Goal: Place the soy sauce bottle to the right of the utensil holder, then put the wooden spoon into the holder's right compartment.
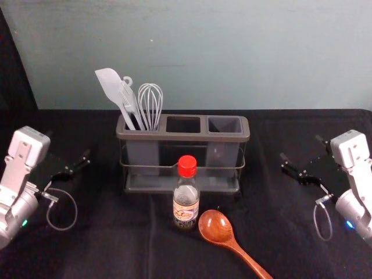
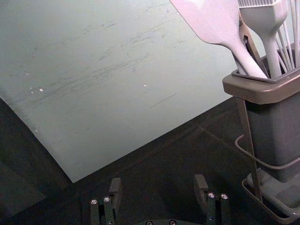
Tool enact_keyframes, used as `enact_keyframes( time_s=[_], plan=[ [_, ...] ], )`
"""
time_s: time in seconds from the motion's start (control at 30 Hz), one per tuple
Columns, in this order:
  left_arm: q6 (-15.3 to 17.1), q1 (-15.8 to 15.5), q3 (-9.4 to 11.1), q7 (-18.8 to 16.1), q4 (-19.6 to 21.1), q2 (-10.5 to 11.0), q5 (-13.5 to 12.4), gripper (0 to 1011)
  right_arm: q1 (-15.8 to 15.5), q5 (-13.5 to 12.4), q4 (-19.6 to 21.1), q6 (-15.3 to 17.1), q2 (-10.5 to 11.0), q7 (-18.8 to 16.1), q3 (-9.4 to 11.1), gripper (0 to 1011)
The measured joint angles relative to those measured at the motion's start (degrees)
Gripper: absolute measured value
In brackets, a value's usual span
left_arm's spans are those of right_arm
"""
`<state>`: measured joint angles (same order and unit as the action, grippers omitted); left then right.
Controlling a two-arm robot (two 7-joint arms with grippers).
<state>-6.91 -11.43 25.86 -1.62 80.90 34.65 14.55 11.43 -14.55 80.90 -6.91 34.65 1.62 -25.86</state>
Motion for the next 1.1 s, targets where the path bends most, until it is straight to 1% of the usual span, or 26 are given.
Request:
enact_keyframes(
  time_s=[0.8,0.83,0.97,1.0,1.1],
  plan=[
    [0.0,0.0,0.0,0.0,0.0,0.0,0.0,1011,0.0,0.0,0.0,0.0,0.0,0.0,0.0,1004],
    [0.0,0.0,0.0,0.0,0.0,0.0,0.0,1011,-0.7,0.4,0.7,-1.3,0.4,0.0,0.4,1004],
    [0.0,0.0,0.0,0.0,0.0,0.0,0.0,1011,-2.9,0.7,3.4,-3.9,1.7,0.1,1.8,1004],
    [0.0,0.0,0.0,0.0,0.0,0.0,0.0,1011,-4.3,0.8,5.0,-4.8,2.6,0.1,2.5,1004],
    [0.0,0.0,0.0,0.0,0.0,0.0,0.0,1012,-6.8,1.1,7.9,-6.3,3.9,0.0,3.4,1004]
  ],
)
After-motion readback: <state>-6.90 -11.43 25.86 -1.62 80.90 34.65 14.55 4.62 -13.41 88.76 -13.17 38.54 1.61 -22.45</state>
